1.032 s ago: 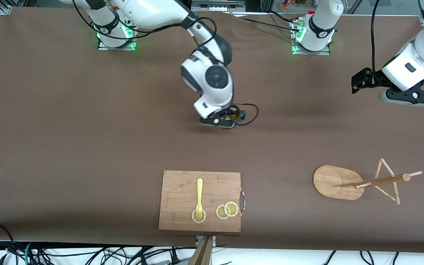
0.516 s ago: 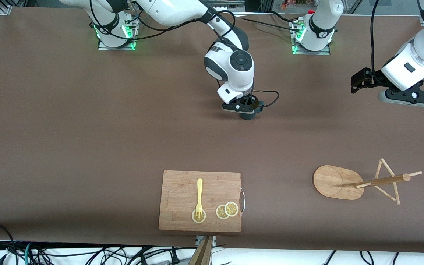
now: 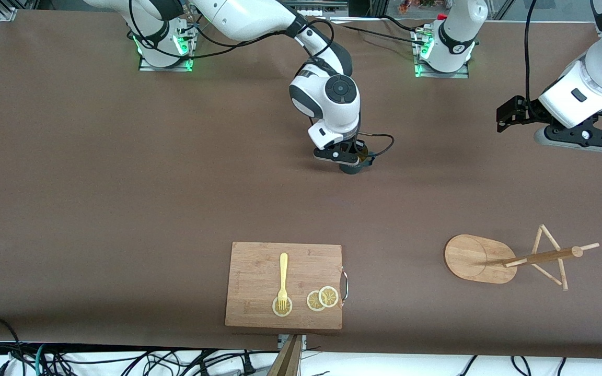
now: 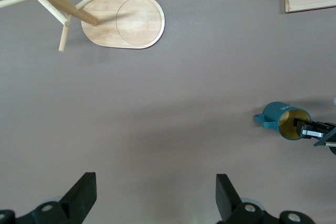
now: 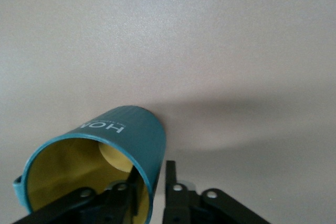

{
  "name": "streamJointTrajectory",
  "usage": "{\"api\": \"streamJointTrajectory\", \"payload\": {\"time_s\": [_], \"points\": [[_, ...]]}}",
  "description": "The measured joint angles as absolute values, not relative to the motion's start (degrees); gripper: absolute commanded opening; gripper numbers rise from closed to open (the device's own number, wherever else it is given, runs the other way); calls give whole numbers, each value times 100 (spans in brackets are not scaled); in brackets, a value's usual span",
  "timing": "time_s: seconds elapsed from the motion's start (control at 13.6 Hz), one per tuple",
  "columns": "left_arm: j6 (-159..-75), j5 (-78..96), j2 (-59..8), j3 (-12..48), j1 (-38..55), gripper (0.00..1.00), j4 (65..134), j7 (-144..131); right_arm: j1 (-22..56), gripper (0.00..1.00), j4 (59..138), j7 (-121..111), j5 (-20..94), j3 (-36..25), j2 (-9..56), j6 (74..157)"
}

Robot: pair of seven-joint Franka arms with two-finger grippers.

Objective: Pass cup and hang on rack
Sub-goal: 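Carry the teal mug with the right gripper to the table middle, then release the mug and withdraw the right gripper while the left gripper approaches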

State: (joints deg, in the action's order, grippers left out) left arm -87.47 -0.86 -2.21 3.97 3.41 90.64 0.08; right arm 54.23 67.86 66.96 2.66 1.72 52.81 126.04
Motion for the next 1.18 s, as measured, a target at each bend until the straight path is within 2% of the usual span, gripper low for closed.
{"api": "streamJointTrajectory", "payload": {"time_s": [0.07,0.15,0.22,0.44,0.66,0.96,1.18], "points": [[-8747,-86,-221,397,341,100,9064,8,5418,72,6748,6706,266,164,5280,12603],[-8747,-86,-221,397,341,100,9064,8,5409,93,6694,6718,266,149,5269,12581],[-8747,-86,-221,397,341,100,9064,8,5388,100,6637,6727,270,132,5236,12504],[-8746,-86,-224,398,341,100,9064,8,5148,100,6504,6723,295,99,4850,11914],[-8563,-86,-290,399,351,100,9064,13,4563,100,6447,6282,297,64,4138,11058],[-8075,-84,-675,515,563,100,9064,11,3224,100,6459,4865,366,3,3257,9739],[-8018,-84,-842,754,812,100,9066,-334,2324,100,6822,3555,444,-21,2596,9241]]}}
